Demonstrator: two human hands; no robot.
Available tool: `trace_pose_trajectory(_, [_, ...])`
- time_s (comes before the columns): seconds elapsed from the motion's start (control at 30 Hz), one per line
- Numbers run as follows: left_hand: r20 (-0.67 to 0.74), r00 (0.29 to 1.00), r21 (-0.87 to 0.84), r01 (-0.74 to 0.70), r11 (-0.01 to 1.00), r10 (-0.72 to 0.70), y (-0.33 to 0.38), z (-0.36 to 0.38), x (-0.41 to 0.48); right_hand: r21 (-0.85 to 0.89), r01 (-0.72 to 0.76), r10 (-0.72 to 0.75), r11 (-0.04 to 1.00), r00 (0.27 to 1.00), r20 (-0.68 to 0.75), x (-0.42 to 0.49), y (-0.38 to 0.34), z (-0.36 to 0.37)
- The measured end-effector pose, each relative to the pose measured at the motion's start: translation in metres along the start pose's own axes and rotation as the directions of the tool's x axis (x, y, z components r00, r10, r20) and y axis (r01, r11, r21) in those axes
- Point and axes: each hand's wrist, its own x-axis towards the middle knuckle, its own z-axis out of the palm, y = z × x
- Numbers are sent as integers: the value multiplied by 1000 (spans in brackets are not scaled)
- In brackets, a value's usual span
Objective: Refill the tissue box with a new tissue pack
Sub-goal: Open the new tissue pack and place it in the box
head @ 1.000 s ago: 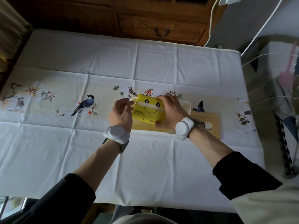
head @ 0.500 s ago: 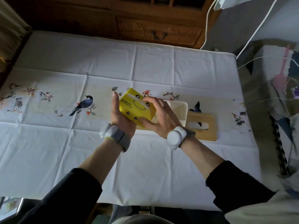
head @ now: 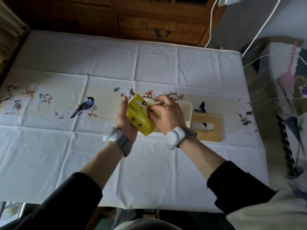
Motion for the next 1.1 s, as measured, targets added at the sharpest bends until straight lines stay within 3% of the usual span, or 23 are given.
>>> trace_pose_trajectory(0.23, [-69,996,43,-50,998,52,-2,7,-2,-21,-76,77,997,997,24,3,-8,3])
trace_pose_trajectory(0.53, [-126,987,85,-90,992,100,-4,5,2,-144,0,11,990,997,76,8,-6,1])
trace_pose_trajectory(0.83, [-245,958,250,-88,964,151,-1,6,15,-46,-64,65,997,998,17,10,-5,4])
trace_pose_trajectory(1.1, [-210,961,285,-114,952,178,0,2,24,39,-126,126,991,992,18,16,0,0])
